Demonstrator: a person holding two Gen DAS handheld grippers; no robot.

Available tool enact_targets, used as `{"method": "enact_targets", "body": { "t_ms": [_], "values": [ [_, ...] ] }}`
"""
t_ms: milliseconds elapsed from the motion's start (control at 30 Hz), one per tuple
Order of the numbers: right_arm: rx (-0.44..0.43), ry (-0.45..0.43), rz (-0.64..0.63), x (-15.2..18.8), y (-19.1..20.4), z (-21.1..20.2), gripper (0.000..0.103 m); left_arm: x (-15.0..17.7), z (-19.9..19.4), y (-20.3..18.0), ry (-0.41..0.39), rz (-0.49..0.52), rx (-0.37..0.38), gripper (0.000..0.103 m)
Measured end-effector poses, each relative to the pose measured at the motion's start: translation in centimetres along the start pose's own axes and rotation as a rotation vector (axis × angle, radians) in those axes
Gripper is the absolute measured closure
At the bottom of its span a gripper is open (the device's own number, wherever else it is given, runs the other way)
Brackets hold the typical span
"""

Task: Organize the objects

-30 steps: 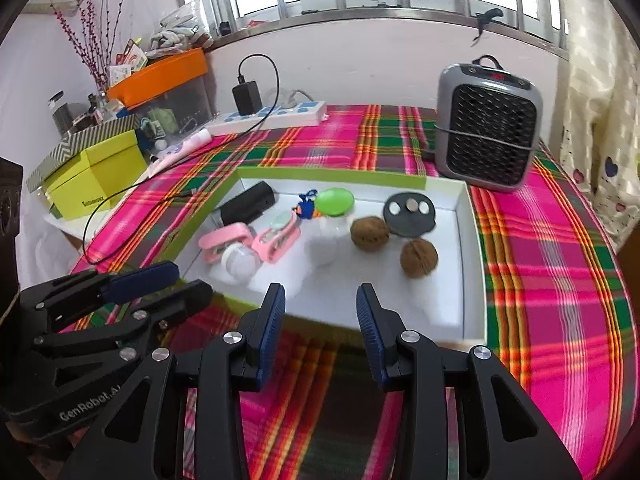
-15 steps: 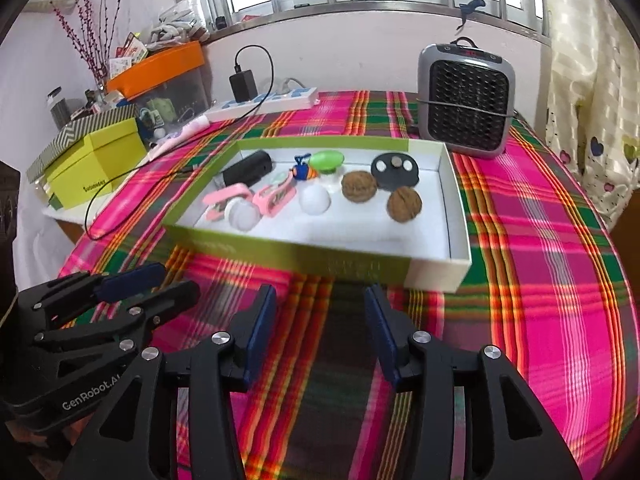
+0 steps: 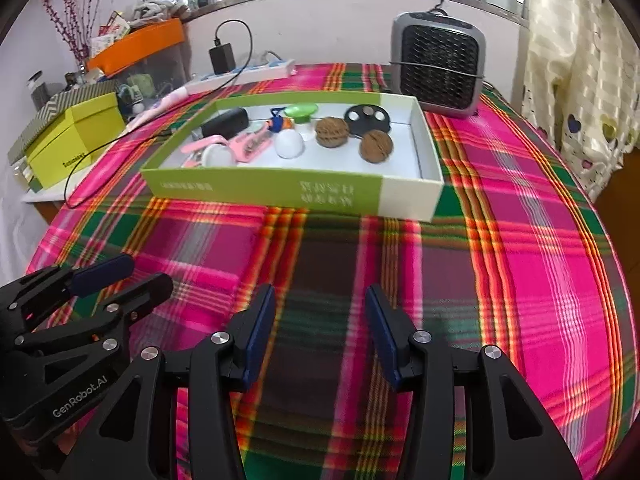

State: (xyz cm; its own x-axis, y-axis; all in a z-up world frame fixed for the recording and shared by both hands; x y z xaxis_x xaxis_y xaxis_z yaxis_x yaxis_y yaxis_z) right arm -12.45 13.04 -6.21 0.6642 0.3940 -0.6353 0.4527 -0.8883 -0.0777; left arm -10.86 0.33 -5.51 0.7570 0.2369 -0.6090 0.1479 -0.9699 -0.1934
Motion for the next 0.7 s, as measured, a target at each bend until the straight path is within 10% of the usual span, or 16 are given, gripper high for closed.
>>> {"method": "enact_targets", "body": {
  "t_ms": [700],
  "values": [
    [0.063,0.028,-0.008,0.77,-0.88,-0.27,0.047,0.7,-0.29,-0.18,-0.02,-0.014,-0.061,0.056]
  ]
}}
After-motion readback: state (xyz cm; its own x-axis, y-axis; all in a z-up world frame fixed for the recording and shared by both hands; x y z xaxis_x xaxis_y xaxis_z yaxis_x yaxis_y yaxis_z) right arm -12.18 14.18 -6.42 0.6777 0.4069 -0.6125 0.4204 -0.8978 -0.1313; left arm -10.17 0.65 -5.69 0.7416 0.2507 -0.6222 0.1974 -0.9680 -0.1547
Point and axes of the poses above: each gripper's, at about its wrist camera, not at the fingertips, and z roughly the way its jaws point, y to its left, x to its underside, the point moved 8 cm from there along z, roughly the way its jaws point, and after that the axes turned 13 degrees about -z, right-handed, at the moved point
